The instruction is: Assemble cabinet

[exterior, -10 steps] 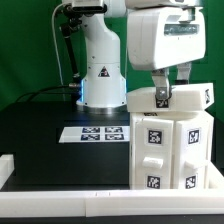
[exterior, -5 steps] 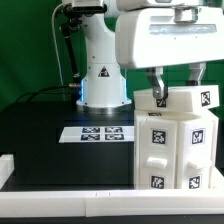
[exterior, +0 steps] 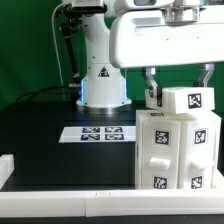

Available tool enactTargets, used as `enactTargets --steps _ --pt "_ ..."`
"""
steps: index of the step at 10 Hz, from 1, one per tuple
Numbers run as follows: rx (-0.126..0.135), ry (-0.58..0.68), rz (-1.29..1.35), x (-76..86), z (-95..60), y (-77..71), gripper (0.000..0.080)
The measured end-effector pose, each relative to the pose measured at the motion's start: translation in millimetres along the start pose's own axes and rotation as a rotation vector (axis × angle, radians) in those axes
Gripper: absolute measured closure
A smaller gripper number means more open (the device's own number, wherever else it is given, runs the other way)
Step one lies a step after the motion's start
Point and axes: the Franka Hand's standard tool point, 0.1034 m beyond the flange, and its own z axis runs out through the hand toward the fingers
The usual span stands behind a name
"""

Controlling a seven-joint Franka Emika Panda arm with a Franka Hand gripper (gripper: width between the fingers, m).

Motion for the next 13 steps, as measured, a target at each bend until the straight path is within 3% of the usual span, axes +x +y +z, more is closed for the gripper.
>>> enactTargets --steps 6,13 --pt "0.0 0.0 0.386 -0.2 0.1 1.5 0.0241" --pt "0.013 -0.006 1.152 -0.5 -0.7 -1.0 0.0241"
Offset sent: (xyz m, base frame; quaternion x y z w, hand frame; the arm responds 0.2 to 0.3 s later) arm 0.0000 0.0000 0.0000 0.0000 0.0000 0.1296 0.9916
